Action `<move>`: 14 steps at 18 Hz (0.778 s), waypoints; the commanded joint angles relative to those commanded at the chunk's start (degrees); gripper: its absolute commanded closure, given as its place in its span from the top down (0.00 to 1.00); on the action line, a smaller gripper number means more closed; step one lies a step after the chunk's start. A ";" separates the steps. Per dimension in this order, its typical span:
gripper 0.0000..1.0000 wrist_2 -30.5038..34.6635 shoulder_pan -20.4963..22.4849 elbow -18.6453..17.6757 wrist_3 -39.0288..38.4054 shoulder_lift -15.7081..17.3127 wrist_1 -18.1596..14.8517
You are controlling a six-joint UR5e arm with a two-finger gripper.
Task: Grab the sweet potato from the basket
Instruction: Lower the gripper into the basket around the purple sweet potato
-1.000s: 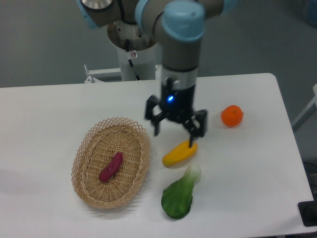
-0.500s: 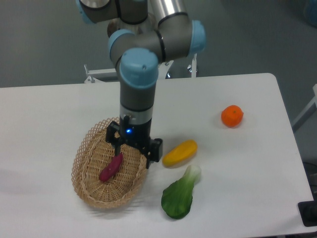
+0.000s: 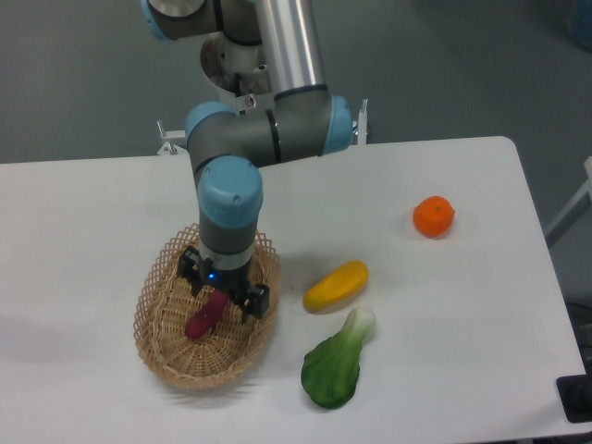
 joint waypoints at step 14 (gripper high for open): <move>0.86 5.54 -3.87 -1.41 -1.67 -2.73 4.49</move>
